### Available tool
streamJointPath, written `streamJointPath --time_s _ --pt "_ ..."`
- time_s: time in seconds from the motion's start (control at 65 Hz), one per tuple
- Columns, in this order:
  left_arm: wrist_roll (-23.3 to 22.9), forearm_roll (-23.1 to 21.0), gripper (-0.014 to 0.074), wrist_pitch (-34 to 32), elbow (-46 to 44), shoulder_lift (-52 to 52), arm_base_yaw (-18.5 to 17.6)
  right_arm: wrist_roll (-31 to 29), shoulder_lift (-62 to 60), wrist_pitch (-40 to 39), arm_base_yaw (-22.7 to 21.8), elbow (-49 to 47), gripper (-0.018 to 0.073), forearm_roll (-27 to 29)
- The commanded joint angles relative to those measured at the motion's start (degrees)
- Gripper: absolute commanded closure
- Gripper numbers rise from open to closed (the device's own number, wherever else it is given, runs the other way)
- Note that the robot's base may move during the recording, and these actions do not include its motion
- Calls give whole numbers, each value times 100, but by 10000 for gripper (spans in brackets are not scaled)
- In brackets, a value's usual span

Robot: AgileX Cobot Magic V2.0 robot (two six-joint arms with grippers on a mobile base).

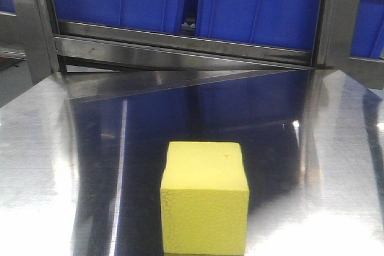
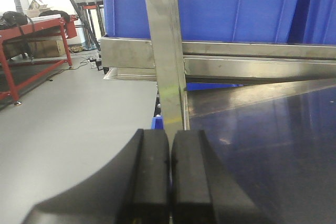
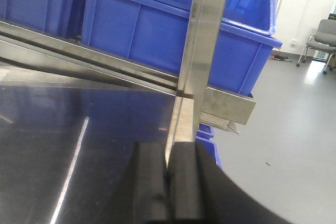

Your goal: Place yellow foam block on left shelf second layer

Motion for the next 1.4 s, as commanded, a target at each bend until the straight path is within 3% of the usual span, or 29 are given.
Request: streamJointPath --time_s 0.0,0.415,0.769,1.0,1.123,1.385 --pt "-27 -35 460 -470 143 -125 7 -35 -100 -502 -5 -129 505 3" --pt "-27 -35 460 -470 143 -125 7 -29 -101 -538 9 -157 505 3" --pt "-27 -35 460 -470 143 -125 7 -29 689 1481 9 -1553 505 35" --pt "-27 -35 460 -470 143 -125 7 -29 1885 1859 50 -2182 505 1467" --pt "-27 -35 460 -470 143 -125 7 -29 2513 2072 332 -2404 505 1584" --pt "-27 -35 460 -470 143 -125 7 -29 3626 2180 1638 -2906 470 1584"
